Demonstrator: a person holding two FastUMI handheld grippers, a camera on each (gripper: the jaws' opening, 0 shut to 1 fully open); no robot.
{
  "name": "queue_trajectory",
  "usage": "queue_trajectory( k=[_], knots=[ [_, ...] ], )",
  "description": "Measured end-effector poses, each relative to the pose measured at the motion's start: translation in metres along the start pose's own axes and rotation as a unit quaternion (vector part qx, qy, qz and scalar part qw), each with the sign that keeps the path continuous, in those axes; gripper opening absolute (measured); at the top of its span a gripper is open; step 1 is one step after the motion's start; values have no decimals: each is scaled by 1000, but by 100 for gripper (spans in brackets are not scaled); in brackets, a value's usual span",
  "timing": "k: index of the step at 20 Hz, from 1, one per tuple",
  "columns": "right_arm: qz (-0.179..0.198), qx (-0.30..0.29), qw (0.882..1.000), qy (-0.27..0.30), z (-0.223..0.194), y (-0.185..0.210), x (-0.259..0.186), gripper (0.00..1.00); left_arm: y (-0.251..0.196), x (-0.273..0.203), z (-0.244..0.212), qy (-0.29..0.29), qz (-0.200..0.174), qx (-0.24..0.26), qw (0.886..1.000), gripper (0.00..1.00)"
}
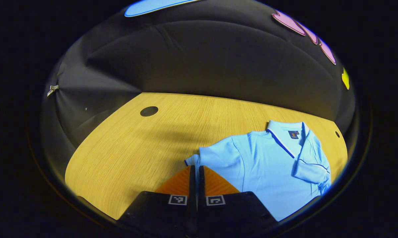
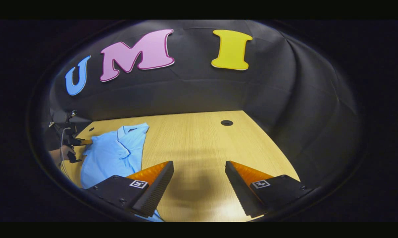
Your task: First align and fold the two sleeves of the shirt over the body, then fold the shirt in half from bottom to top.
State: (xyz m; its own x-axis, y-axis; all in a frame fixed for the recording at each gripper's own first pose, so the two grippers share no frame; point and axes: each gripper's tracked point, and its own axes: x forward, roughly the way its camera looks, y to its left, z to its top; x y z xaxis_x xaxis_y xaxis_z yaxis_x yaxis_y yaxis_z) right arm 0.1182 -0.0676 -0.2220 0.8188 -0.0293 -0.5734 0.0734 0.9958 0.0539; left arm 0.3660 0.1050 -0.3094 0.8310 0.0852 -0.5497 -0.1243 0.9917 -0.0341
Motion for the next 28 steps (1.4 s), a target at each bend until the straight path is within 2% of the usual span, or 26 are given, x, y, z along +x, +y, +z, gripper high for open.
queue_trajectory(
  k=[3, 6, 11, 12, 17, 18, 19, 20, 22, 24, 28],
  knots=[
    [7, 6, 1000, 2, -5, 6, 1, 98, -7, -6, 2, 15, -7, 2, 1000, 6],
    [15, 10, 1000, 8, -7, 10, 0, 98, -21, -16, 22, -8, -7, 31, 999, 6],
    [19, 19, 1000, 5, -6, 19, -6, 99, -106, -49, 46, -39, -80, 59, 994, 6],
    [21, 17, 1000, 6, -7, 20, -8, 99, -119, -56, 50, -45, -86, 66, 993, 6],
    [26, 6, 1000, 11, -15, 31, -21, 99, -181, -90, 40, -47, -138, 57, 988, 7],
    [27, 5, 1000, 10, -16, 33, -25, 99, -190, -97, 38, -48, -153, 54, 985, 12],
    [27, 6, 1000, 9, -17, 35, -29, 99, -199, -108, 35, -49, -177, 48, 982, 28],
    [27, 8, 1000, 8, -19, 38, -33, 99, -208, -119, 33, -48, -202, 38, 978, 30],
    [26, 11, 1000, 7, -24, 43, -46, 99, -204, -140, 28, -47, -224, 26, 973, 62],
    [28, 17, 999, 8, -31, 49, -62, 99, -187, -165, 20, -53, -223, 29, 973, 94],
    [42, 27, 998, 26, -58, 67, -98, 98, -140, -234, -11, -57, -205, 65, 975, 98]
  ],
)
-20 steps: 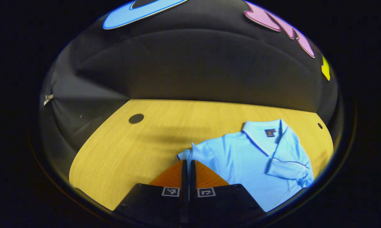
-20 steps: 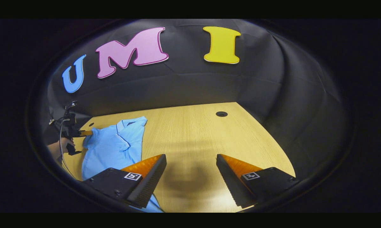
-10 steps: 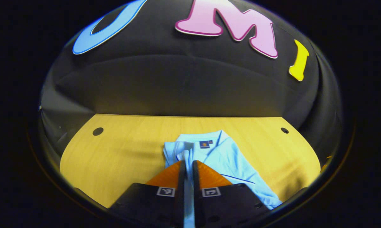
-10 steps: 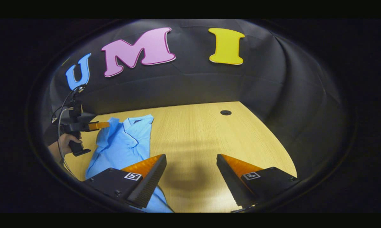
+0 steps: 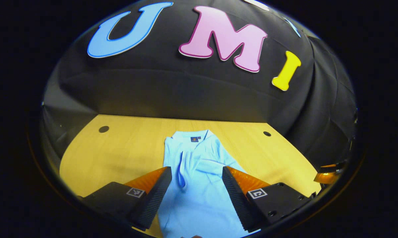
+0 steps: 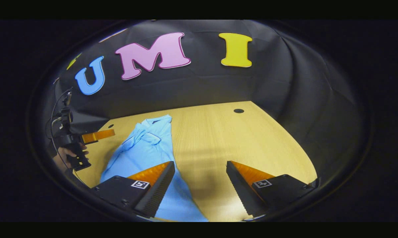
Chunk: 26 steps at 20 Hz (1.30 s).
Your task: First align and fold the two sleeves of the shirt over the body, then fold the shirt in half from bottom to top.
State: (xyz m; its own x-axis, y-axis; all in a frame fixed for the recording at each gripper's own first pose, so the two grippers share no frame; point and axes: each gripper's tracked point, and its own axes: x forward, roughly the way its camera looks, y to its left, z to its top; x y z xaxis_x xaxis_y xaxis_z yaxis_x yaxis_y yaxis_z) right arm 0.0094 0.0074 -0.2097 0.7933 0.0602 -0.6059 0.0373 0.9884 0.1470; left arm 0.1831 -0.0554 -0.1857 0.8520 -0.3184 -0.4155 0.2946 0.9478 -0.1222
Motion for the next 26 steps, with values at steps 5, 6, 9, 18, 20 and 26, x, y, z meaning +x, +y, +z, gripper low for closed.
queue_trajectory(
  k=[5, 6, 9, 18, 20, 26],
  knots=[
    [10, -6, 999, 38, -52, 19, -41, 98, 1, -108, -71, 39, 27, 23, 999, 97],
    [10, -9, 999, 47, -64, 21, -46, 98, 1, -123, -89, 51, 30, 22, 998, 97],
    [10, -14, 997, 75, -104, 29, -54, 98, 0, -153, -150, 93, 39, 17, 995, 97],
    [-22, -57, 991, 120, -173, 22, -20, 99, 17, -160, -241, 169, 90, -6, 982, 98],
    [-26, -63, 991, 113, -170, 19, -13, 99, 15, -157, -242, 169, 88, 19, 982, 98],
    [-12, -75, 990, 122, -172, 30, -8, 83, 2, -153, -242, 173, 89, 14, 981, 83]
  ],
)
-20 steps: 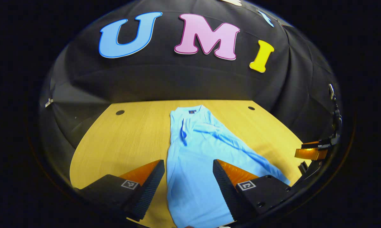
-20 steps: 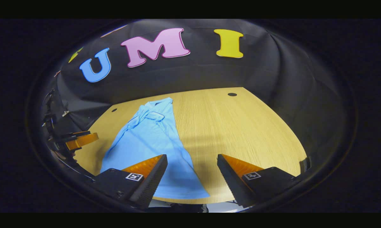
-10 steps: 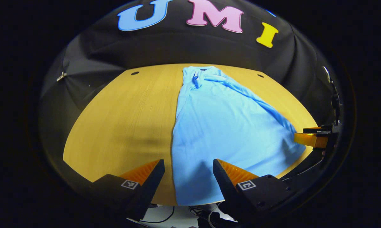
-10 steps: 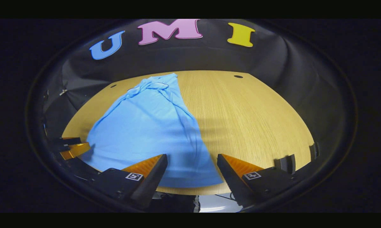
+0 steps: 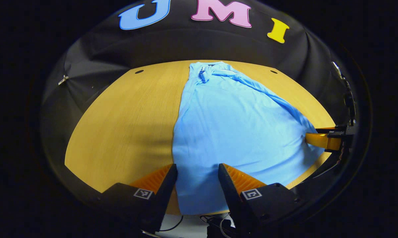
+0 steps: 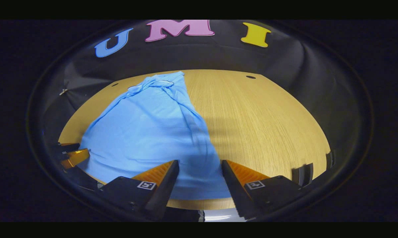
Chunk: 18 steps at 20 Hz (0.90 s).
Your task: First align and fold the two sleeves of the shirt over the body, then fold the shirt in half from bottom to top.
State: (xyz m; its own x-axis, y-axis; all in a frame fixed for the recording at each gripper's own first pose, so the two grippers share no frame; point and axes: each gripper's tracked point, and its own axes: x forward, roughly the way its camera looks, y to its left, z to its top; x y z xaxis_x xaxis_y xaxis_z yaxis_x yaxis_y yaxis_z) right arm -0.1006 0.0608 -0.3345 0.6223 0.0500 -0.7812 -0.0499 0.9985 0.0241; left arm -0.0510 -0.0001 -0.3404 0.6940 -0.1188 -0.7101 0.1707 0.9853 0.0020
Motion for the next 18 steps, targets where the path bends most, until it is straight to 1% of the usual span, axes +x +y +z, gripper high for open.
queue_trajectory(
  k=[1, 2, 3, 4, 5, 6, 7, 8, 10, 12, 13, 16, 18],
  knots=[
    [5, -3, 1000, 1, -1, 5, -1, 80, -3, 0, 0, 1, -4, 1, 1000, 79],
    [7, -8, 1000, 6, -2, 7, 1, 64, -7, 1, 0, 2, -8, 5, 1000, 69],
    [12, -12, 1000, 8, -2, 12, -1, 55, -12, 0, 1, 2, -12, 10, 1000, 61],
    [19, -15, 1000, 15, -3, 16, 0, 46, -17, 0, 0, 3, -17, 11, 1000, 46],
    [19, -19, 1000, 15, -2, 16, 0, 37, -20, 1, 1, 2, -19, 9, 1000, 34],
    [26, -24, 999, 13, -1, 18, -1, 22, -23, 2, 2, 2, -19, 8, 1000, 21],
    [28, -23, 999, 8, 0, 19, 0, 27, -24, 1, 3, 4, -19, 8, 1000, 15],
    [32, -23, 999, 8, 0, 18, 1, 1, -24, 2, 2, 9, -19, 6, 1000, 8],
    [47, -30, 998, 15, -1, 21, 2, 2, -24, 1, 3, 23, -25, -9, 999, 7],
    [61, -35, 997, 26, 1, 20, 0, 11, -24, -1, 6, 35, -35, -27, 998, 6],
    [65, -39, 997, 33, 1, 19, 0, 6, -23, 0, 6, 40, -35, -38, 998, 6],
    [73, -44, 996, 25, 18, 19, -7, 6, -23, -10, 18, 37, -30, -69, 997, 6],
    [79, -51, 996, 10, 39, 21, -15, 6, -26, -21, 30, 28, -32, -76, 996, 6]
  ],
)
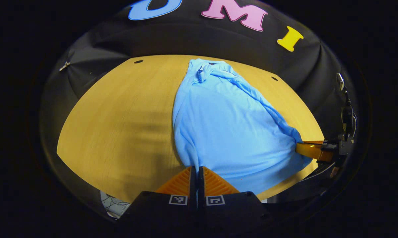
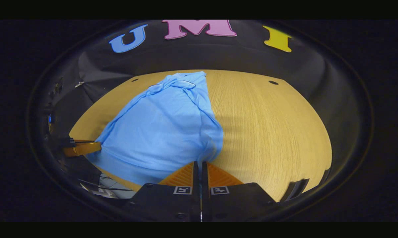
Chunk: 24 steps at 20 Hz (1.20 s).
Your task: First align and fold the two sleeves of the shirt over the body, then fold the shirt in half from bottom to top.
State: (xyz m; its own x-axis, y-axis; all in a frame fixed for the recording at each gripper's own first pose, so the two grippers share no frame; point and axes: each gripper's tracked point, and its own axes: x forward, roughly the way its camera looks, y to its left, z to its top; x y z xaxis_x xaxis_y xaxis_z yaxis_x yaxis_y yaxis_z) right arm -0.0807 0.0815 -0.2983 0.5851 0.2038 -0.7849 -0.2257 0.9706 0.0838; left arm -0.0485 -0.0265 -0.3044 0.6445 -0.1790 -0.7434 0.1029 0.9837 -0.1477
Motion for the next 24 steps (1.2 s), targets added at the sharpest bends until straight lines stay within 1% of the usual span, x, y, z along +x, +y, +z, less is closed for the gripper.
queue_trajectory(
  k=[3, 4, 6, 7, 9, 10, 11, 12, 15, 16, 17, 20, 21, 22, 23, 24],
  knots=[
    [10, -12, 999, -34, 44, 3, -9, 6, -8, -13, 29, -16, -8, 15, 1000, 6],
    [13, -13, 999, -42, 60, 3, -9, 0, -9, -15, 39, -19, -7, 23, 1000, 6],
    [17, -12, 998, -57, 91, 5, -8, 6, -9, -19, 70, -34, -5, 29, 999, 6],
    [11, -21, 998, -64, 106, 1, -5, 11, -10, -21, 87, -43, -5, 30, 999, 6],
    [12, -29, 996, -83, 141, 2, 1, 6, -12, -20, 127, -62, -6, 26, 998, 6],
    [18, -24, 995, -92, 158, 5, 3, 6, -14, -18, 147, -71, -9, 23, 997, 6],
    [25, -16, 994, -101, 177, 7, 8, 11, -14, -18, 165, -78, -12, 19, 997, 6],
    [29, -12, 994, -109, 193, 8, 12, 6, -15, -15, 184, -84, -17, 18, 996, 6],
    [34, -14, 990, -139, 248, 6, 29, 6, -8, 5, 238, -107, -12, 15, 994, 6],
    [33, -14, 988, -149, 264, 5, 35, 11, -6, 12, 253, -111, -13, 8, 994, 6],
    [32, -13, 987, -159, 285, 3, 43, 11, -4, 20, 268, -116, -14, 4, 993, 6],
    [29, -3, 982, -189, 336, -5, 68, 6, 9, 47, 316, -134, -6, 7, 991, 6],
    [25, -4, 980, -199, 353, -8, 78, 0, 14, 56, 330, -140, -2, 13, 990, 6],
    [22, -7, 978, -207, 368, -11, 89, 0, 18, 68, 346, -145, 2, 19, 989, 6],
    [20, -7, 977, -212, 382, -14, 101, 11, 23, 81, 361, -149, 4, 24, 989, 1],
    [22, -4, 975, -220, 397, -15, 113, 0, 28, 94, 375, -152, 7, 27, 988, 6]
  ],
)
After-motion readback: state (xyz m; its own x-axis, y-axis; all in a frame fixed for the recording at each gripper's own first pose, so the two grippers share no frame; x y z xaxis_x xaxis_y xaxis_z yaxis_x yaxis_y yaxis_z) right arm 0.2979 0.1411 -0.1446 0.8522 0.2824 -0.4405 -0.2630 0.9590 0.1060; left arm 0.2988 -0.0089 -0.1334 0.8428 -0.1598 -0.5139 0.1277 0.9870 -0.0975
